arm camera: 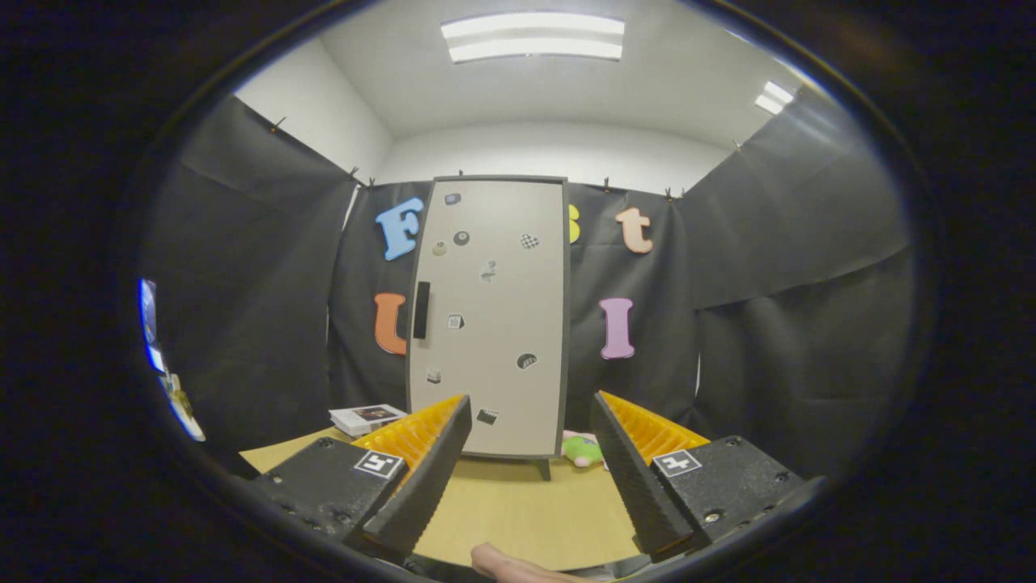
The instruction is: Open the shoe cabinet door, grab the shoes and put them into the shoe cabinet, then close the shoe cabinet door.
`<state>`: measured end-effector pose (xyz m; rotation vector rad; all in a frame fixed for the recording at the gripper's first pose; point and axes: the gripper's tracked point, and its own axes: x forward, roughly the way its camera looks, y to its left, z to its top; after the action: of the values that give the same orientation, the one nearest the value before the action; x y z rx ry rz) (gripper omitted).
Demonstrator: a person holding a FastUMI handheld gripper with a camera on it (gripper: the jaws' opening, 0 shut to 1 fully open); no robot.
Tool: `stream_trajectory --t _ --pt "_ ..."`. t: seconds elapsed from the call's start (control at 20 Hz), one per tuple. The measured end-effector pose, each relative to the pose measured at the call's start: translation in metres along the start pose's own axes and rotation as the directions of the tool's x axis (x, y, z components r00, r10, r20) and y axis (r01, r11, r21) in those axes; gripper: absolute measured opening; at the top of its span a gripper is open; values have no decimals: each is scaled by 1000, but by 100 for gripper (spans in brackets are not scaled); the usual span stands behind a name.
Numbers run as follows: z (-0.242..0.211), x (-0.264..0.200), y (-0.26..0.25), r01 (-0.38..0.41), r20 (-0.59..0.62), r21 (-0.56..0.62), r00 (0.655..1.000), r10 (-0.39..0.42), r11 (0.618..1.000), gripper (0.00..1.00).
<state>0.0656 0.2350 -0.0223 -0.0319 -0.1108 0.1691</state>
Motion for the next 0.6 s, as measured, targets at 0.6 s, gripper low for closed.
stream_trajectory --t 0.6 --pt "2 -1 -7 13 5 8 1000 -13 1000 97"
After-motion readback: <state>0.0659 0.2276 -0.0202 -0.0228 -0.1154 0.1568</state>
